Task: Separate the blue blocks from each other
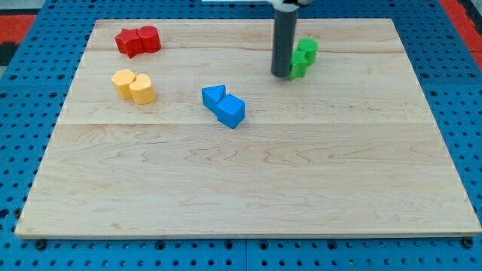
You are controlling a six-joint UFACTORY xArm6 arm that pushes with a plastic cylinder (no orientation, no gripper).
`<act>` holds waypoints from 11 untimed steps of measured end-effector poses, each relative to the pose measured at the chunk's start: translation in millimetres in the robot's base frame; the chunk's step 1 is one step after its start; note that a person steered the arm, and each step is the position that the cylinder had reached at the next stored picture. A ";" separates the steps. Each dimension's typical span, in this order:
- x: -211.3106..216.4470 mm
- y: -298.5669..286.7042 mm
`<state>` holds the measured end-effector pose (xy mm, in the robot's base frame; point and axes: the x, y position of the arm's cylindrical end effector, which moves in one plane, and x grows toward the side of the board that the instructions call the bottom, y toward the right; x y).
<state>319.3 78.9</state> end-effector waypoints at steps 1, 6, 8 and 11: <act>-27.6 39.1; 165.0 -70.7; 134.3 -98.4; 99.7 -121.8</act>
